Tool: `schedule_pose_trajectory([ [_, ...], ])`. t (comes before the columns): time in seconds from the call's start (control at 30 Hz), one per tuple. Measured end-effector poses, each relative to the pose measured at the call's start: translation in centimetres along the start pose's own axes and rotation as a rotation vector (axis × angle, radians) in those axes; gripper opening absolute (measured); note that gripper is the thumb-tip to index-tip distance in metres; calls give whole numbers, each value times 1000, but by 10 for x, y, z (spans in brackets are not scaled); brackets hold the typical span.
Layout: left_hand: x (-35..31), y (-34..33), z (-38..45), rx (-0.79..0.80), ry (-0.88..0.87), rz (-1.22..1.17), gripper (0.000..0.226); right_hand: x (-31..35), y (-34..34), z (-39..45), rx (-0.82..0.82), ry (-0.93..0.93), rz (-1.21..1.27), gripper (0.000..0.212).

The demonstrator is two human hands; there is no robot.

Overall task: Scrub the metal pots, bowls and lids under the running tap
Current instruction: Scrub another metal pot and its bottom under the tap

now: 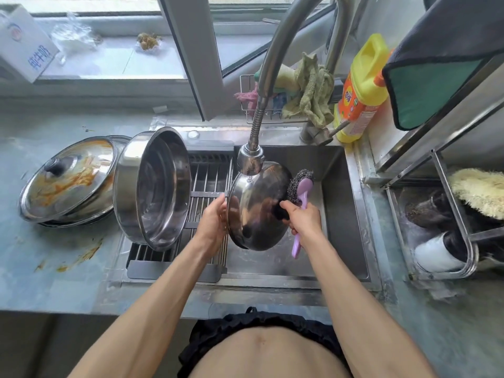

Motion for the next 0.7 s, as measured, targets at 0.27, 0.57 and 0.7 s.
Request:
schedule_pose_trajectory([
  [0.27,-46,-9,15,-25,-214,329,25,-5,3,10,-25,109,-38,52],
  [0.57,-32,6,9,222,-32,397,21,15,10,10,26,159,-98,24],
  [0.7,-52,6,20,127,-58,268,27,20,3,-1,154,247,-88,35],
])
Point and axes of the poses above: each hand's wrist, its own z-axis towards the middle knuckle, its own y-axis out of the back of the hand, x = y × z, the point moved 4 cm from there along z, towards the middle knuckle, and after that the axes turned 15 degrees about -x, right-handed, at the moved point
